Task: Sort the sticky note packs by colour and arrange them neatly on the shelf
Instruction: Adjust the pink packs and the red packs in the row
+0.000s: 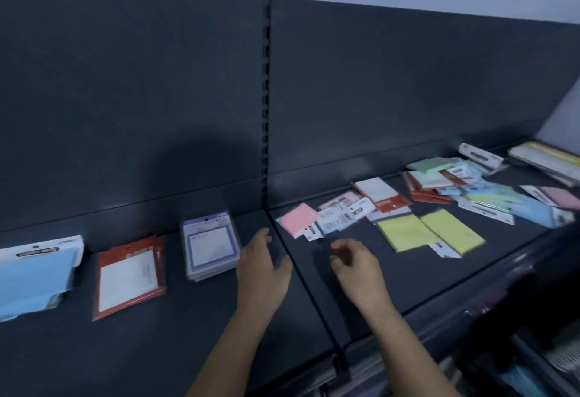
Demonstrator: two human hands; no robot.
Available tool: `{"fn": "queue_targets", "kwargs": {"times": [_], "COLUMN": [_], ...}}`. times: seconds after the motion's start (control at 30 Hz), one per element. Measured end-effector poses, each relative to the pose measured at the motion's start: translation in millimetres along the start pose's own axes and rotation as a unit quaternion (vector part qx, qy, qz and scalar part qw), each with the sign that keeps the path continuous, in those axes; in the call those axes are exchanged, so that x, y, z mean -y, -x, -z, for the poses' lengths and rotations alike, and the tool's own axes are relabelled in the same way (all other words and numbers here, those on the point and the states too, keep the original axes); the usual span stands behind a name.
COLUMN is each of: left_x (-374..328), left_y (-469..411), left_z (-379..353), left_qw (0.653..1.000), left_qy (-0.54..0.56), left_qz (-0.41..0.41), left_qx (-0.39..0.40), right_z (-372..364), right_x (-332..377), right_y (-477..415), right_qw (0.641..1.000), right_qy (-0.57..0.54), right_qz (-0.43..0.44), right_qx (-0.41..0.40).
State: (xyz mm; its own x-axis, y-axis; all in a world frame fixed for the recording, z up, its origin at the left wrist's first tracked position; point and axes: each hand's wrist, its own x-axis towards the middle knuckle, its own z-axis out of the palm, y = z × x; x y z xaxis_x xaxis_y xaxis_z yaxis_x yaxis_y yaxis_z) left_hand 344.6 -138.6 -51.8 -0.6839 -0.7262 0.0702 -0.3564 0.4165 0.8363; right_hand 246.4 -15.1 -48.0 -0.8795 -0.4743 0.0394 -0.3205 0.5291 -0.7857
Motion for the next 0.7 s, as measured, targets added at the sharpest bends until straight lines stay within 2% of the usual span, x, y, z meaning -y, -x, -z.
{"fn": "queue_targets", "kwargs": {"times": [0.17,0.33,0.5,0.6,0.7], "left_x": [-23.3,-28.6,-35.1,-36.6,-39.7], "left_y": [-13.3,-39.7,-68.7,-78.8,-82.0], "left_z": [-41.7,-71.7,-87.3,-94.0,-97.0], "left_qw": [0.999,0.995,0.985,0.980,0.975], "left_qy": [-0.019,-0.092,-0.149,-0.167,-0.182], "left_qz": [0.019,0.034,0.079,0.109,0.116], "left_qx": [0.046,0.005,-0.043,-0.026,-0.059], "right_z": [50.0,73.2,86.7,87.4,81.3], "right_x": [-40.0,-70.6,-84.2,-81.0,-75.0], "right_y": [-13.9,-40.6,-78.0,-97.9,-114.9], "right_qw": [0.998,1.000,0.995,0.975,0.953], "right_qy": [-0.004,0.011,0.055,0.110,0.142], "right_qz": [-0.047,-0.019,0.073,0.169,0.233], "right_qx": [-0.031,-0.006,0.043,0.091,0.131]}}
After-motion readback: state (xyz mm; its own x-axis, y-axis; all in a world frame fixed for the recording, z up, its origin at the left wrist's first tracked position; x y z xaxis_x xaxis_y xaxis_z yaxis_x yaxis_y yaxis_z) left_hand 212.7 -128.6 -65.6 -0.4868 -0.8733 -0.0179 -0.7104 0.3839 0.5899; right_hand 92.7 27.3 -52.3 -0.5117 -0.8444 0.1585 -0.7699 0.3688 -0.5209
